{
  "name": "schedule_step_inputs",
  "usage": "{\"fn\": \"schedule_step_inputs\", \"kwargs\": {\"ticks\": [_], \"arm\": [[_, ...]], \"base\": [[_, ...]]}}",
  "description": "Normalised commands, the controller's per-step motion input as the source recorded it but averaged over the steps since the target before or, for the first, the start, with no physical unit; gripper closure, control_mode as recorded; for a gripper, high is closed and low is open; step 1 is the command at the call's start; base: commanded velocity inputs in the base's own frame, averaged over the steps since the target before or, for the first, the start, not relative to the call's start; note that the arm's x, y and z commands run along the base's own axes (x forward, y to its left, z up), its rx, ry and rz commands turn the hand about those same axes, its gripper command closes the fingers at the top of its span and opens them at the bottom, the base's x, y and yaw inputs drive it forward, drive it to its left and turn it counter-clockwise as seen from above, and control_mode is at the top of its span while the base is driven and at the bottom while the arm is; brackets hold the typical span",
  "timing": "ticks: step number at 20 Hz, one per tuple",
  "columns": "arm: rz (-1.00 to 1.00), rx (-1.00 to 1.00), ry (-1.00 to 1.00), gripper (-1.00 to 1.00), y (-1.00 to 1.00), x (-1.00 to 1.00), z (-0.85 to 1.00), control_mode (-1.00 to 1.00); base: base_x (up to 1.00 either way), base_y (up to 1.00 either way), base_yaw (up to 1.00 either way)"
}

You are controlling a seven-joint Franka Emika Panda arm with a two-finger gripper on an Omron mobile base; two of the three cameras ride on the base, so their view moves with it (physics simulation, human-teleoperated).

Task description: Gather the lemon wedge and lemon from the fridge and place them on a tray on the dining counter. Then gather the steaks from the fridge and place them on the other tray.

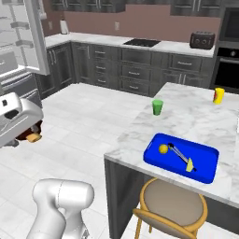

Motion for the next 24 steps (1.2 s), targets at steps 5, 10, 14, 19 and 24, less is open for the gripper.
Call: {"fn": "schedule_step_inputs", "kwargs": {"ticks": [5,10,14,19,24], "arm": [[0.0,0.0,0.0,1.0,0.0,0.0,0.0,1.0],[0.0,0.0,0.0,1.0,0.0,0.0,0.0,1.0],[0.0,0.0,0.0,1.0,0.0,0.0,0.0,1.0],[0.0,0.0,0.0,1.0,0.0,0.0,0.0,1.0],[0.0,0.0,0.0,1.0,0.0,0.0,0.0,1.0]], "base": [[-0.26,-0.74,-0.09],[-0.46,-0.5,-0.06],[-0.21,0.53,-0.02],[-0.09,0.73,-0.01],[-0.81,-0.39,-0.02]]}}
